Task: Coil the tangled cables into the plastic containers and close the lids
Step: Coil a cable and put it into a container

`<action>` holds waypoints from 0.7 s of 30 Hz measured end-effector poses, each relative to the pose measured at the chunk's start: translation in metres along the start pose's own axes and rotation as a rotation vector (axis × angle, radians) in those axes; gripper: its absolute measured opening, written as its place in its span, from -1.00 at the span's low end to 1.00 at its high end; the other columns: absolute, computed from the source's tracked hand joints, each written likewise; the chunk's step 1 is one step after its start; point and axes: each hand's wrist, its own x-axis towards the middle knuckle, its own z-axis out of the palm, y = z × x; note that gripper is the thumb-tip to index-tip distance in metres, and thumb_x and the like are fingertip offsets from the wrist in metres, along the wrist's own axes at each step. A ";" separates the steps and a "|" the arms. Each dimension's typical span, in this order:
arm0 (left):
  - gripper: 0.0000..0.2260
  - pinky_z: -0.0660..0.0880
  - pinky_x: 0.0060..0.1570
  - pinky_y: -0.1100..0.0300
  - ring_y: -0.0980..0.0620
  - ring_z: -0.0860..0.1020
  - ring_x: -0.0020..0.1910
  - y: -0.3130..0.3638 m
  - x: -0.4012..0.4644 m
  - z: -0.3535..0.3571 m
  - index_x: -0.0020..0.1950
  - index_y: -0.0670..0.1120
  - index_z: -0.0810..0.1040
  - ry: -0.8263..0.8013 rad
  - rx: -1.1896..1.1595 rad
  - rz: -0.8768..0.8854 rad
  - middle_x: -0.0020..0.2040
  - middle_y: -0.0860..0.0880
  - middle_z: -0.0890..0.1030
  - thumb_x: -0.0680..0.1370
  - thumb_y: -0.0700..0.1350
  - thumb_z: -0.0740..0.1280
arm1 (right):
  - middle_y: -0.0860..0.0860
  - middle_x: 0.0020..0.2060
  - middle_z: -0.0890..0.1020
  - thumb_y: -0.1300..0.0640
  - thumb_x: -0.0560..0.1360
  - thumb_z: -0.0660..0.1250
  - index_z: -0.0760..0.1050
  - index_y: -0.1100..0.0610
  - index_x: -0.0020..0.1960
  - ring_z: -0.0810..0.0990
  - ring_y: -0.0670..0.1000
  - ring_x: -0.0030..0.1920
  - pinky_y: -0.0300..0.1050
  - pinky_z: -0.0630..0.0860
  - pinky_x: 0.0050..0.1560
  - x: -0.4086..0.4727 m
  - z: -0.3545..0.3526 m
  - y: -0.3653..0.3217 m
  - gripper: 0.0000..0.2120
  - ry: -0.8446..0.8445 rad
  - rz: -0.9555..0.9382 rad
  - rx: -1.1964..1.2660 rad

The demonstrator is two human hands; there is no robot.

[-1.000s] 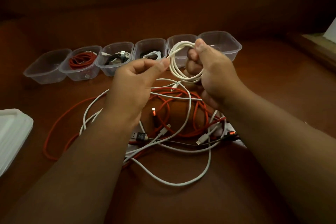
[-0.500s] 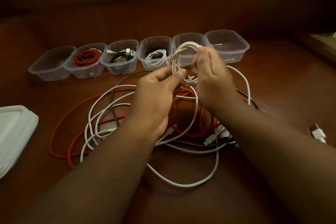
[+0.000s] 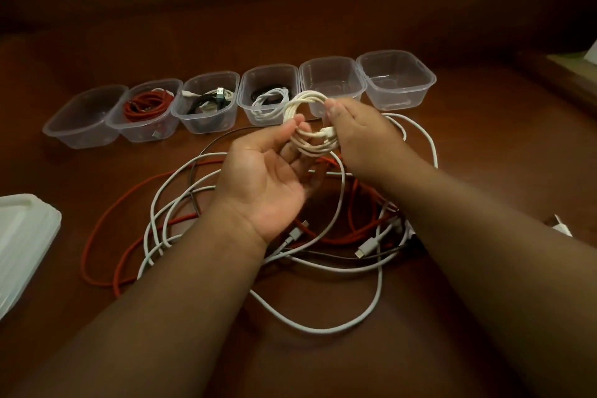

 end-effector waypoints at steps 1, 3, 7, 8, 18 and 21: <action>-0.85 0.43 0.09 0.06 0.05 0.57 -0.23 0.001 0.000 0.000 -0.06 -0.11 0.58 -0.004 -0.040 0.004 -0.28 0.03 0.57 0.40 -0.17 0.31 | -0.06 -0.37 0.44 0.00 0.70 0.05 0.44 0.05 -0.17 0.38 -0.07 -0.33 -0.10 0.34 -0.25 0.001 0.000 -0.001 -0.66 -0.019 0.023 0.047; -0.88 0.42 0.18 0.04 0.06 0.51 -0.29 0.002 -0.002 0.001 -0.10 -0.15 0.53 -0.032 -0.095 0.022 -0.36 0.02 0.47 0.39 -0.21 0.29 | -0.05 -0.41 0.43 -0.02 0.69 0.07 0.45 0.04 -0.22 0.37 -0.06 -0.37 -0.07 0.33 -0.24 0.000 0.000 -0.001 -0.64 -0.060 0.067 0.114; -0.81 0.59 0.07 -0.01 0.07 0.60 -0.20 0.000 0.002 0.000 0.08 -0.19 0.54 0.007 0.230 0.181 -0.26 -0.04 0.60 0.49 -0.33 0.30 | 0.01 -0.39 0.43 -0.01 0.68 0.09 0.49 0.07 -0.20 0.38 -0.02 -0.35 -0.07 0.35 -0.26 0.001 -0.002 0.000 -0.64 -0.067 0.136 0.266; -0.78 0.59 0.04 0.00 0.07 0.63 -0.17 0.000 0.004 -0.001 0.14 -0.17 0.56 0.053 0.345 0.261 -0.20 -0.05 0.63 0.54 -0.35 0.29 | 0.01 -0.38 0.44 -0.01 0.68 0.10 0.51 0.08 -0.16 0.39 -0.02 -0.35 -0.07 0.36 -0.25 0.002 -0.003 0.000 -0.65 -0.055 0.142 0.288; -0.68 0.64 -0.08 0.10 0.07 0.68 -0.11 0.007 0.011 -0.010 0.26 -0.03 0.62 0.233 0.849 0.697 -0.08 0.02 0.70 0.56 -0.30 0.34 | -0.06 -0.34 0.44 0.00 0.67 0.13 0.50 0.11 -0.03 0.36 -0.10 -0.37 -0.14 0.30 -0.34 -0.003 -0.020 -0.018 -0.74 -0.051 0.027 -0.110; -0.70 0.62 0.03 0.05 0.03 0.68 -0.05 0.018 0.015 -0.008 0.12 0.04 0.67 0.224 0.822 0.614 -0.09 0.05 0.72 0.54 -0.31 0.34 | -0.03 -0.30 0.46 -0.01 0.68 0.09 0.40 0.04 -0.10 0.38 -0.07 -0.33 -0.11 0.27 -0.35 -0.004 -0.019 -0.027 -0.76 -0.095 0.031 -0.273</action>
